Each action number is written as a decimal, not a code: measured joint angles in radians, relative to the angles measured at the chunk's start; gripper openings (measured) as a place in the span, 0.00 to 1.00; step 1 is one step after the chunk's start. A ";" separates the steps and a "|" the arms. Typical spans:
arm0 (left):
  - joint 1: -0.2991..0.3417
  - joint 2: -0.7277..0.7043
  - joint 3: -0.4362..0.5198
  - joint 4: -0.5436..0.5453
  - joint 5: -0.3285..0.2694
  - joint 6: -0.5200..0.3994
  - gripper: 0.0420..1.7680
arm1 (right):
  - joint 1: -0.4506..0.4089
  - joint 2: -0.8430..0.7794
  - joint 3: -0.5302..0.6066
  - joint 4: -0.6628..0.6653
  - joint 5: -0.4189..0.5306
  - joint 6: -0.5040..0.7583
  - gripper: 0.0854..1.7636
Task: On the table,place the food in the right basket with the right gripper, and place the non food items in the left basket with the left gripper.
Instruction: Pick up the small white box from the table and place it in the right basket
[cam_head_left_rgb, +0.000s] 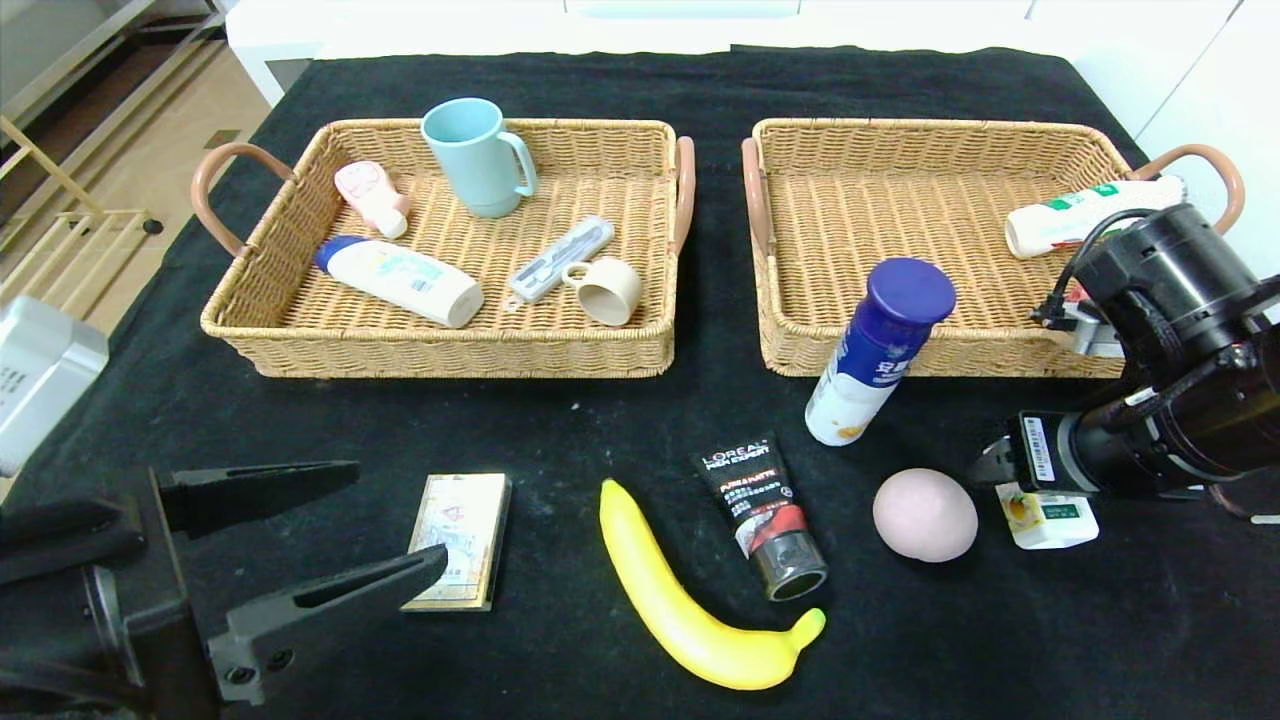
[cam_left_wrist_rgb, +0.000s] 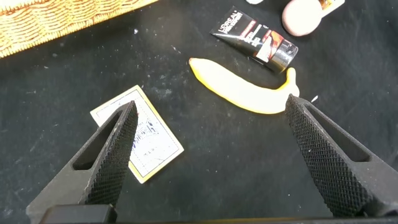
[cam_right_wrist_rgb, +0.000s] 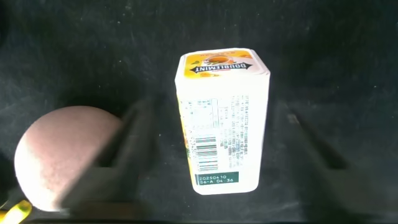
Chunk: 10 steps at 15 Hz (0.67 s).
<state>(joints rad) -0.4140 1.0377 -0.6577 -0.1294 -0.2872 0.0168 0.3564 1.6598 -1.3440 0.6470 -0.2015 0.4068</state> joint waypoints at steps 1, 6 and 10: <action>0.001 -0.001 0.000 0.000 0.000 0.000 0.97 | -0.001 0.002 0.000 0.000 0.000 0.000 0.63; 0.000 -0.001 0.001 0.003 0.000 0.000 0.97 | -0.004 0.007 0.001 -0.001 0.001 0.000 0.43; 0.000 0.001 0.001 0.004 -0.001 0.000 0.97 | -0.006 0.007 0.005 -0.002 0.001 0.000 0.43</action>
<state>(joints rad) -0.4140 1.0391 -0.6566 -0.1249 -0.2881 0.0168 0.3506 1.6664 -1.3394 0.6451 -0.2000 0.4070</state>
